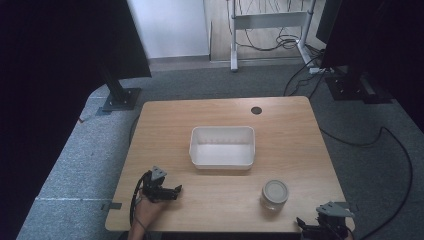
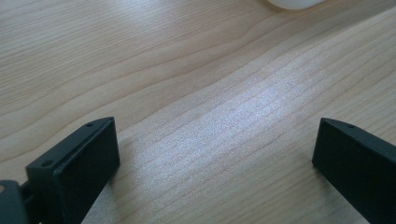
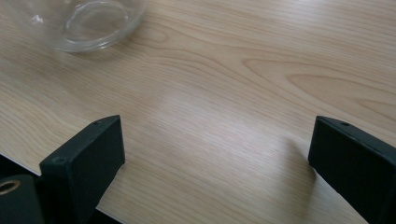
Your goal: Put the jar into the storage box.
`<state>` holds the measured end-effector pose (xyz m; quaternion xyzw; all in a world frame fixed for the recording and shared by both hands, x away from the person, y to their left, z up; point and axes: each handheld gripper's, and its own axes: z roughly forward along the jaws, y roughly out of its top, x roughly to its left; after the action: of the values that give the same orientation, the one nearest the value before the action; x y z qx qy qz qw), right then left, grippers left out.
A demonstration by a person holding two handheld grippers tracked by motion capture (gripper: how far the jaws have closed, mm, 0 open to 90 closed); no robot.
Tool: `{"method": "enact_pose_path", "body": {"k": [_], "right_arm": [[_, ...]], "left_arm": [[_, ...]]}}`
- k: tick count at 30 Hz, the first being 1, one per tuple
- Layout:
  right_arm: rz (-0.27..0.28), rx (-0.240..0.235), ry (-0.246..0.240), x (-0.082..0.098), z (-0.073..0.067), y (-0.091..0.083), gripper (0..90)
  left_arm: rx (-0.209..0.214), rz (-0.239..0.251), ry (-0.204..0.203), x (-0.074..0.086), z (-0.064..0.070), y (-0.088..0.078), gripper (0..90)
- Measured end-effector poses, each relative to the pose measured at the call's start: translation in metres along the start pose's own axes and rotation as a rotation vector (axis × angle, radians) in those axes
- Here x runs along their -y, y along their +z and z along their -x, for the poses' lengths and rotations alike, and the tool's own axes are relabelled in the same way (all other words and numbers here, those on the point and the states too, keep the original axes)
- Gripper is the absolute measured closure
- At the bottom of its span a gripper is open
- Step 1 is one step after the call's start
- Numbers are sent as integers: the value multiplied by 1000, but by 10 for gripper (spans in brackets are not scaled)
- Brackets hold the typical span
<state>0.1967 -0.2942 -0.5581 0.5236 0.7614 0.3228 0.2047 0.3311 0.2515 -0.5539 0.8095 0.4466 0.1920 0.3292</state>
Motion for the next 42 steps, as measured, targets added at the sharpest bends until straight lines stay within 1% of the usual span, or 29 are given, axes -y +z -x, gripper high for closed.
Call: {"method": "enact_pose_path", "body": {"k": [2, 3, 6, 11, 16, 25, 30, 37, 42], "right_arm": [[-5, 9, 9, 1, 2, 0, 28], [-1, 7, 10, 1, 2, -1, 23], [-1, 23, 11, 1, 1, -1, 7], [0, 25, 20, 1, 2, 0, 0], [-2, 24, 5, 1, 1, -1, 0], [-4, 19, 1, 1, 0, 0, 0], [0, 5, 7, 0, -1, -1, 0], [21, -9, -7, -6, -4, -3, 0], [23, -20, -14, -9, -8, -3, 0]], "left_arm": [[0, 0, 0, 0, 0, 0, 3], [0, 0, 0, 0, 0, 0, 3], [-1, 0, -2, 0, 0, 0, 3], [-1, 0, -2, 0, 0, 0, 3], [-1, 0, -2, 0, 0, 0, 3], [-2, 0, -2, 0, 0, 0, 3], [-1, 0, -1, 0, 0, 0, 2], [-2, 0, -2, 0, 0, 0, 2], [-4, 0, -4, 0, 1, 0, 2]]}}
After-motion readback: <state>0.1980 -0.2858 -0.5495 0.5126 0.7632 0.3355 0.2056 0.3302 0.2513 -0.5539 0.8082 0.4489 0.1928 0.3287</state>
